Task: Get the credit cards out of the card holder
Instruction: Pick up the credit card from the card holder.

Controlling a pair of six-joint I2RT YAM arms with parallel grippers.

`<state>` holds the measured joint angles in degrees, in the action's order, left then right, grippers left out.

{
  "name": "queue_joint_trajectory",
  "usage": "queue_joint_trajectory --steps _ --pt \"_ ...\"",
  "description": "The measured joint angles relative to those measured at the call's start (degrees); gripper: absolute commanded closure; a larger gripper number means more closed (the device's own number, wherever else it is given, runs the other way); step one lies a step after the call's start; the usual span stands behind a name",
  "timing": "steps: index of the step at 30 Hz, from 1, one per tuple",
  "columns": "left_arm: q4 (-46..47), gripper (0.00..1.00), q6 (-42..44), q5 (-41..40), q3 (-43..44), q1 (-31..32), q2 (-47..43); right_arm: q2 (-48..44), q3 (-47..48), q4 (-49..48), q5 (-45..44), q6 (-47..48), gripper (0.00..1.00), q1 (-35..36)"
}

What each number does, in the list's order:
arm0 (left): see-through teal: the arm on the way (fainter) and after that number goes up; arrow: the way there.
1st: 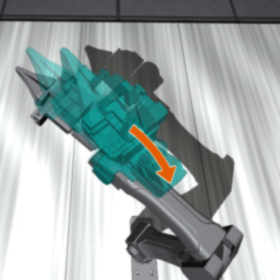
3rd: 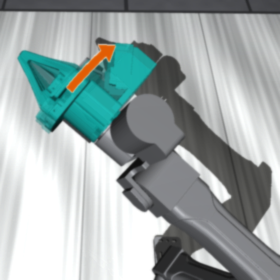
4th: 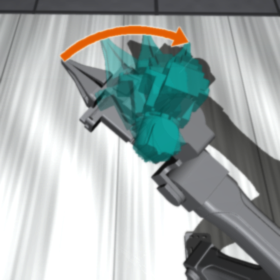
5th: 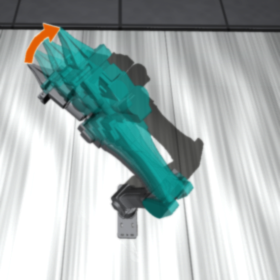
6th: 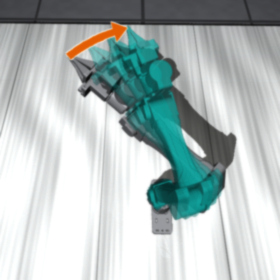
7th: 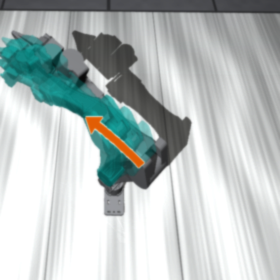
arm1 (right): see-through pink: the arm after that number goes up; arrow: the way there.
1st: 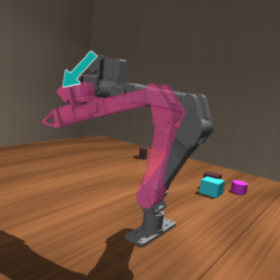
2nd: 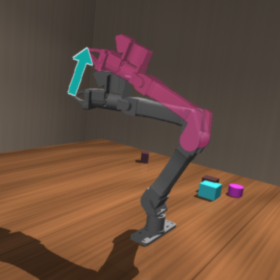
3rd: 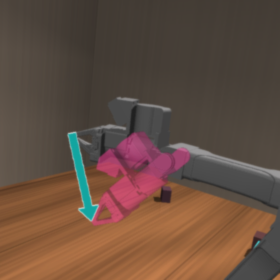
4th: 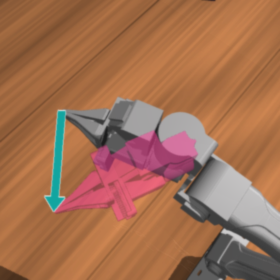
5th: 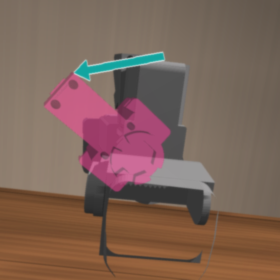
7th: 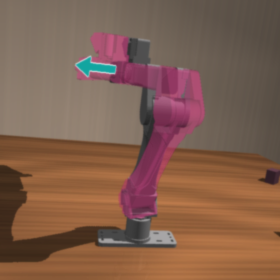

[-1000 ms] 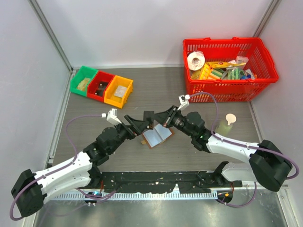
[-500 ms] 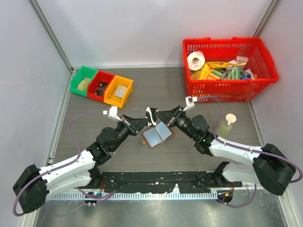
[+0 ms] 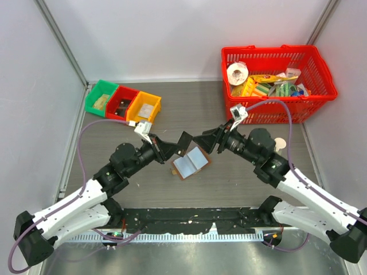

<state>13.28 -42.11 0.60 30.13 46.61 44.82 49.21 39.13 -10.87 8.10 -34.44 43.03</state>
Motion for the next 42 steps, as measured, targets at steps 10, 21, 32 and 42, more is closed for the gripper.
queue_joint_trajectory --steps 10,21,32,42 --pt "-28.55 1.0 26.18 16.31 24.02 -0.5 8.17 7.26 24.26 31.65 18.01 30.03 0.32 -1.16" --pt "-50.16 1.0 46.93 25.86 39.32 -0.5 19.28 17.09 29.97 45.92 25.49 46.75 0.59 -1.84" --pt "-56.33 1.0 53.35 31.54 42.99 -0.57 21.9 18.1 29.99 48.35 30.95 50.53 0.79 -2.71" --pt "-58.1 0.39 54.34 30.34 45.77 -0.92 23.98 18.73 29.29 46.45 35.63 48.94 0.99 -3.58"
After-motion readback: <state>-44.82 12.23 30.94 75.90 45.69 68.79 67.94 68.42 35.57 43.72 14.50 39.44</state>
